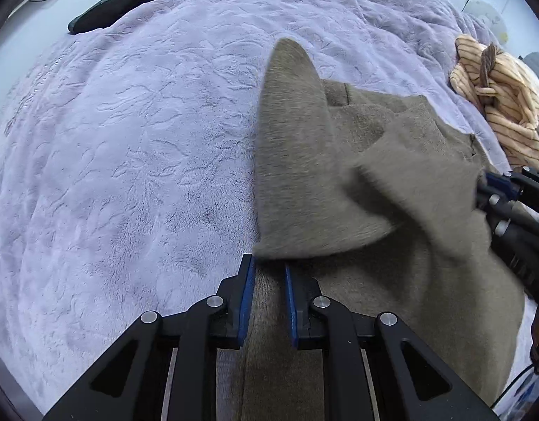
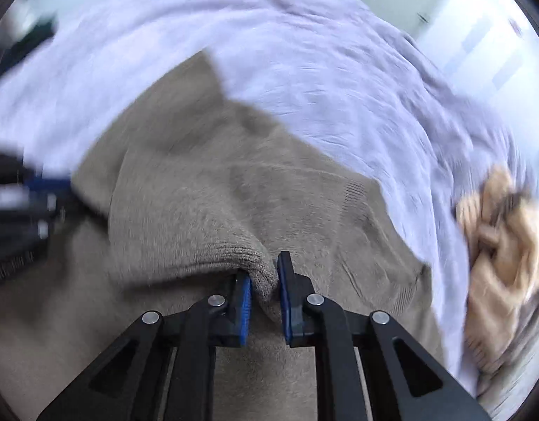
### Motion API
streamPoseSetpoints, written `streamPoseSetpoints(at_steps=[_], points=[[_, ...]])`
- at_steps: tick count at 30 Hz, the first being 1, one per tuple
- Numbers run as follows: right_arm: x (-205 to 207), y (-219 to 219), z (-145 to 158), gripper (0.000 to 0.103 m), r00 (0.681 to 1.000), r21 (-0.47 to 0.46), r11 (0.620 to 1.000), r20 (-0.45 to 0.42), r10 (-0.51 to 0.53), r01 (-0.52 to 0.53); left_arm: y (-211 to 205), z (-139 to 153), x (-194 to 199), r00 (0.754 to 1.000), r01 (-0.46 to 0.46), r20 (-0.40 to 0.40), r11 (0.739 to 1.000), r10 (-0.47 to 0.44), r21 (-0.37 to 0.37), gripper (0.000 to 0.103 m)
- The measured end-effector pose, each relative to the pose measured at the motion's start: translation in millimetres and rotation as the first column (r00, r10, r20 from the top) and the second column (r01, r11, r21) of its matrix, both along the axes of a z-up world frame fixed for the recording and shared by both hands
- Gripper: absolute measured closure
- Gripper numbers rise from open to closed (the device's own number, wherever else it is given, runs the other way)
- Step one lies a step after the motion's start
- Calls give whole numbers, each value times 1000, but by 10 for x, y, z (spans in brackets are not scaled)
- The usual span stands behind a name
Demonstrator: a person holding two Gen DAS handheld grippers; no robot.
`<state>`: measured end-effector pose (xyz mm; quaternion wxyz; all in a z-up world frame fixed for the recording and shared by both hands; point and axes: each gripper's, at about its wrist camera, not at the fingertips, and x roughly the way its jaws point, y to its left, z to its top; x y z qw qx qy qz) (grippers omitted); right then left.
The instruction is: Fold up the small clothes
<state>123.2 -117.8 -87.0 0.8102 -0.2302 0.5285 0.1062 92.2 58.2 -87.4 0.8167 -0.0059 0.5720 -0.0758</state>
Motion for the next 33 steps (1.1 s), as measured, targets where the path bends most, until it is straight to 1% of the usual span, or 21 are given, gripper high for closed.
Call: streamPoseSetpoints(at_steps=[1,2,3,4,6,8,10,11,12,13,15,17,19,22,25,27,28,29,30,31,33], points=[[51,-151,69,88,997,63,995,-4,-73,73,5,27,-4,1000,-3,3,1000,3,-2,86],[85,-378,152,89,983,152,972,-24,-179,181,4,56,-5,1000,-2,4,1000,2,-10,86],[115,-493,154,90,970,193,950,-39,-241,244,-7,66,6,1000,-3,5,1000,3,-16,86],[117,-739,170,90,936,256,900,-79,-344,352,-22,65,21,1000,-4,2,1000,4,-19,86],[54,-1124,120,90,859,344,788,-169,-483,511,-74,24,46,1000,1,-5,1000,-1,-16,86],[-37,-1507,-32,90,762,402,650,-279,-584,645,-146,-38,68,1000,11,-10,1000,-10,12,86],[-173,-1883,-225,90,653,449,484,-399,-643,751,-185,-91,92,1000,8,-3,999,-7,40,86],[-211,-1970,-274,89,635,470,441,-432,-641,765,-186,-120,110,1000,0,-7,999,0,46,86],[-251,-2038,-317,89,623,492,402,-464,-629,772,-176,-139,127,1000,-8,-11,999,8,44,86],[-267,-2066,-330,88,625,502,393,-473,-621,771,-164,-151,141,1000,-17,-12,999,18,38,86],[-245,-2020,-328,83,652,509,420,-474,-591,751,-157,-155,142,1000,-26,-15,999,27,37,86],[-178,-1976,-336,66,679,524,440,-470,-564,729,-173,-139,131,1000,-25,-15,999,26,49,86],[-116,-1953,-316,53,684,530,443,-455,-570,723,-169,-115,111,1000,-26,-17,998,26,49,86],[-56,-2063,-317,44,656,580,357,-462,-597,732,-135,-110,118,999,-43,-26,999,44,28,86],[23,-2156,-414,44,629,614,267,-504,-592,743,-145,-151,155,998,-58,-31,998,59,32,86],[113,-2218,-508,47,610,630,200,-543,-577,750,-172,-166,159,998,-62,-23,997,63,47,86],[148,-2246,-542,76,596,630,170,-561,-575,758,-175,-173,151,998,-64,-20,996,66,54,86],[175,-2274,-571,97,577,625,136,-585,-570,768,-177,-176,142,997,-69,-16,996,70,58,86],[183,-2299,-567,97,559,622,102,-604,-569,776,-173,-175,138,997,-74,-14,996,75,57,86],[158,-2326,-499,97,558,641,74,-598,-575,764,-164,-175,136,997,-81,-13,995,81,55,86],[80,-2357,-301,97,587,676,91,-555,-589,731,-147,-174,144,996,-88,-16,995,89,49,86]])
